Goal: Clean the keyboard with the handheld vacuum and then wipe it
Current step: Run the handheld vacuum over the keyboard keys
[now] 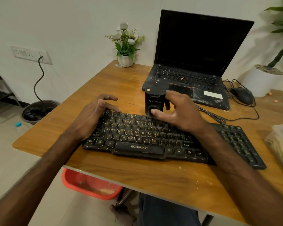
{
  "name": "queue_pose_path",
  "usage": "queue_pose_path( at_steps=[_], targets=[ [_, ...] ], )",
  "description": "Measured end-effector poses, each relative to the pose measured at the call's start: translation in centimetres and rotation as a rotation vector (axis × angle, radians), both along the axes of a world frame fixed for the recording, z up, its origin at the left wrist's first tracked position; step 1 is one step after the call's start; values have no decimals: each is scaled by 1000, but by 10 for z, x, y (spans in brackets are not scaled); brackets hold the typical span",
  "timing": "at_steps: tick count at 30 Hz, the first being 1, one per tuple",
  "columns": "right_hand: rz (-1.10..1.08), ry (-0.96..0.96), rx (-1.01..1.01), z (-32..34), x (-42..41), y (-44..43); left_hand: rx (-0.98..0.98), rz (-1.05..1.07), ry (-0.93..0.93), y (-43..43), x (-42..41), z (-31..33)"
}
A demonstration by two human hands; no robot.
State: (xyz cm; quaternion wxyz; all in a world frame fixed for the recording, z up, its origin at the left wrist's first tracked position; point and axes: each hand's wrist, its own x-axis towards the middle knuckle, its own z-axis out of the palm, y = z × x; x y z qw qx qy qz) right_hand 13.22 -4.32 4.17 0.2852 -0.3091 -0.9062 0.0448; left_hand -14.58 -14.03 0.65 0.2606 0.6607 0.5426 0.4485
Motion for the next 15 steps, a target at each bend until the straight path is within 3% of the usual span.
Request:
queue_pose_path(
  at_steps=[8,15],
  targets=[
    [-18,-52,-106,14,14,5,7,-1,2,2,2,-3],
    [13,-114,-72,15,-7,2,43,0,35,3,1,-3]
  ],
)
